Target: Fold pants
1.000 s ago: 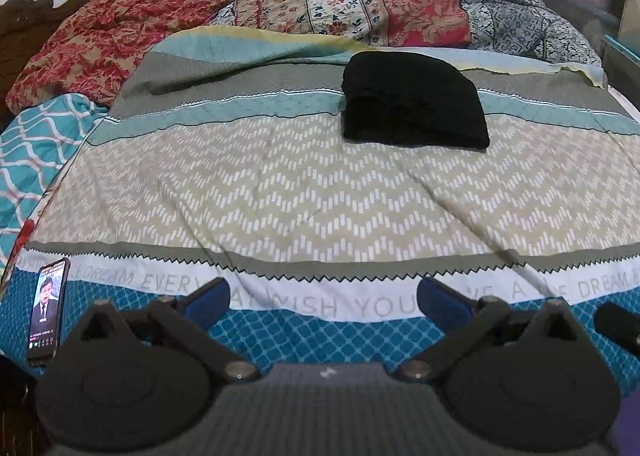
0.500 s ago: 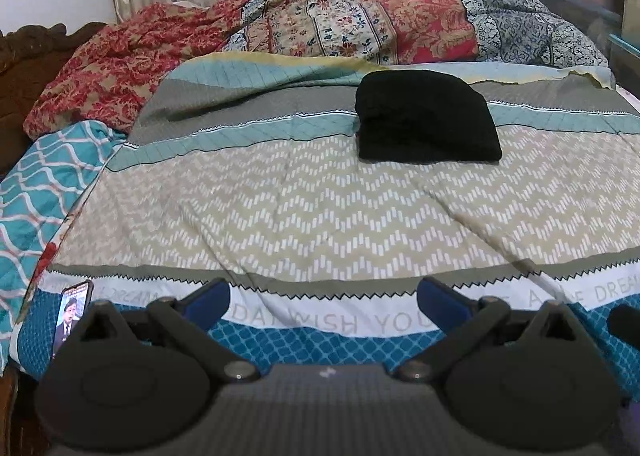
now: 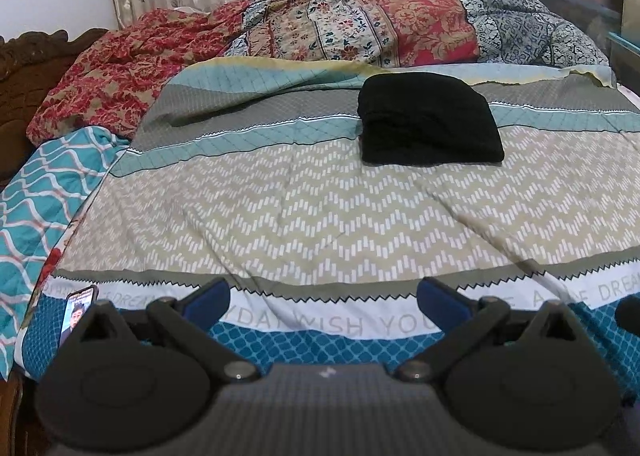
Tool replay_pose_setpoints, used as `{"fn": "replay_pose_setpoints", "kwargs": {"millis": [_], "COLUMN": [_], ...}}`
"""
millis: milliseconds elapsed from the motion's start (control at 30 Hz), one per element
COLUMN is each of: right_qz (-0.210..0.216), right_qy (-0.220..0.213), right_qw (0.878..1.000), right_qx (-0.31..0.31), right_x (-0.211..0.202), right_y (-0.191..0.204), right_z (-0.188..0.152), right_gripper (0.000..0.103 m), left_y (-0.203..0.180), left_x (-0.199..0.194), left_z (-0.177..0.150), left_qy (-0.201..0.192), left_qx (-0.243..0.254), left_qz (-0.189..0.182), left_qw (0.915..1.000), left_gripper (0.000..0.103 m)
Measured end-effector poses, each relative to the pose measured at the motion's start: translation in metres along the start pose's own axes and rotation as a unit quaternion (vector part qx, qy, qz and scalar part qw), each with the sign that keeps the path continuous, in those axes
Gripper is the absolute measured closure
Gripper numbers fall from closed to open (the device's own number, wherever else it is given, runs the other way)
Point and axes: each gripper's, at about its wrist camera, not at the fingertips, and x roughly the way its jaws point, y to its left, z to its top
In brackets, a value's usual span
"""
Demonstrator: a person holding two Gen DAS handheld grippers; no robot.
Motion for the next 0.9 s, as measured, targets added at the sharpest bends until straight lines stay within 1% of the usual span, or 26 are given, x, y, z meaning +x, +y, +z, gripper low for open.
{"fn": "replay_pose_setpoints", "kwargs": {"millis": [333, 467, 633, 767, 900], "right_qz": [-0.002, -0.007, -0.012, -0.012, -0.008], "right_qy": [0.002, 0.003, -0.004, -0.003, -0.001], "right_qw": [1.0, 1.0, 1.0, 1.0, 1.0], "right_qx": [-0.001, -0.004, -0.003, -0.001, -0.007], "right_x": [0.0002, -0.0008, -0.0049, -0.0041, -0.0033], "right_y": [0.0025, 0.0048, 0.0035, 0.0024, 0.0049], "right_z": [0.0026, 0.005, 0.0058, 0.0053, 0.0037], "right_gripper": [0.013, 0.013, 0.013, 0.013, 0.013], "left_y": [0.0027, 0.0033, 0.0011, 0.0046, 0.0086], "left_x": [0.0021, 0.0041, 0.001, -0.0026, -0.0024], "left_z": [-0.0007, -0.0005, -0.0005, -0.0017, -0.0015], "left_qy": [0.002, 0.003, -0.005, -0.013, -0.011], "left_qx": [-0.002, -0.005, -0.006, -0.012, -0.022], "left_qz": [0.003, -0.004, -0.015, -0.017, -0.021], "left_qw": [1.0, 1.0, 0.9999, 0.9997, 0.9995], "left_gripper": [0.0, 0.0, 0.0, 0.0, 0.0]}}
